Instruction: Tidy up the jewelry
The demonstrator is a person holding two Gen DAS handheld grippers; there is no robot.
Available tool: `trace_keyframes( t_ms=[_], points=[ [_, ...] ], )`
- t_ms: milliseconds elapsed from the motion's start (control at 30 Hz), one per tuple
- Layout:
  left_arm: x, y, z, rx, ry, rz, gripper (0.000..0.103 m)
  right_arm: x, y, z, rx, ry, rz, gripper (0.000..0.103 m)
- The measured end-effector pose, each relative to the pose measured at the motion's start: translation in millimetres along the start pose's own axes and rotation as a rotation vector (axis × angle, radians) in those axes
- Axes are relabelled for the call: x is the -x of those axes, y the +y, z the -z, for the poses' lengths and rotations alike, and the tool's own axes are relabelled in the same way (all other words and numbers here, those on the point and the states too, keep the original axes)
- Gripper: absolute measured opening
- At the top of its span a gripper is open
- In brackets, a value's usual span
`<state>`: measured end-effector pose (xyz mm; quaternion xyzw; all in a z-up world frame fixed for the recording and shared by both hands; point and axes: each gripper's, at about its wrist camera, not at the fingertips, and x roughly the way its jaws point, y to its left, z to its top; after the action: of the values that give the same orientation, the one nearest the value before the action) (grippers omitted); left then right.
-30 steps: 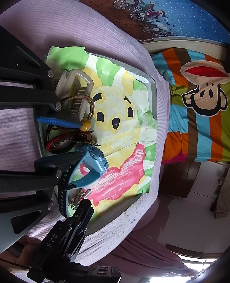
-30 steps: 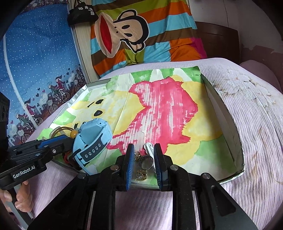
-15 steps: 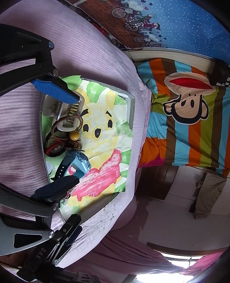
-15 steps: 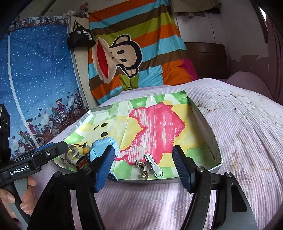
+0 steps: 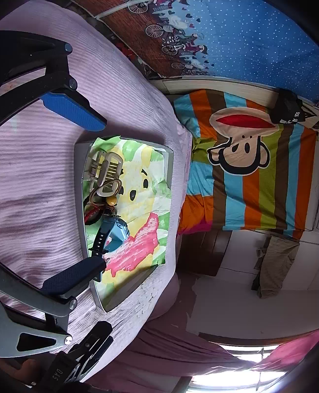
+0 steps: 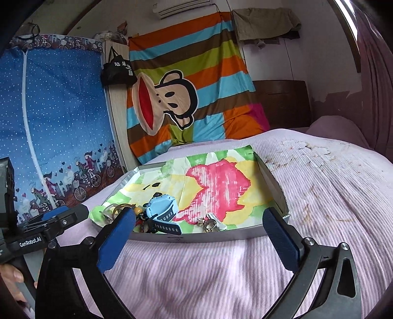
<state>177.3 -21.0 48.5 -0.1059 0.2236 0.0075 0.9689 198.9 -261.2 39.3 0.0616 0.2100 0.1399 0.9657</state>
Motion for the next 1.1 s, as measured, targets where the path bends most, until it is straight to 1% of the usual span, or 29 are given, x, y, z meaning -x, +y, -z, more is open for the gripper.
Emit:
trace_keyframes(
  t_ms=[333, 833, 1100],
  points=[
    [38.5, 7.0, 16.4, -0.028, -0.050, -0.023, 0.103, 40.7, 17.2, 13.2, 0.008, -0.043, 0.008, 0.102],
    [93.3, 27.4, 45.5, -0.060, -0.064, -0.036, 0.103, 98.3, 32.0, 46.2, -0.019, -0.046, 0.034, 0.102],
    [111.3, 36.3, 61.5, -0.062, -0.069, -0.053, 0.103, 121.4, 48.8, 65.3, 0.023, -0.049, 0.047, 0.102]
  ],
)
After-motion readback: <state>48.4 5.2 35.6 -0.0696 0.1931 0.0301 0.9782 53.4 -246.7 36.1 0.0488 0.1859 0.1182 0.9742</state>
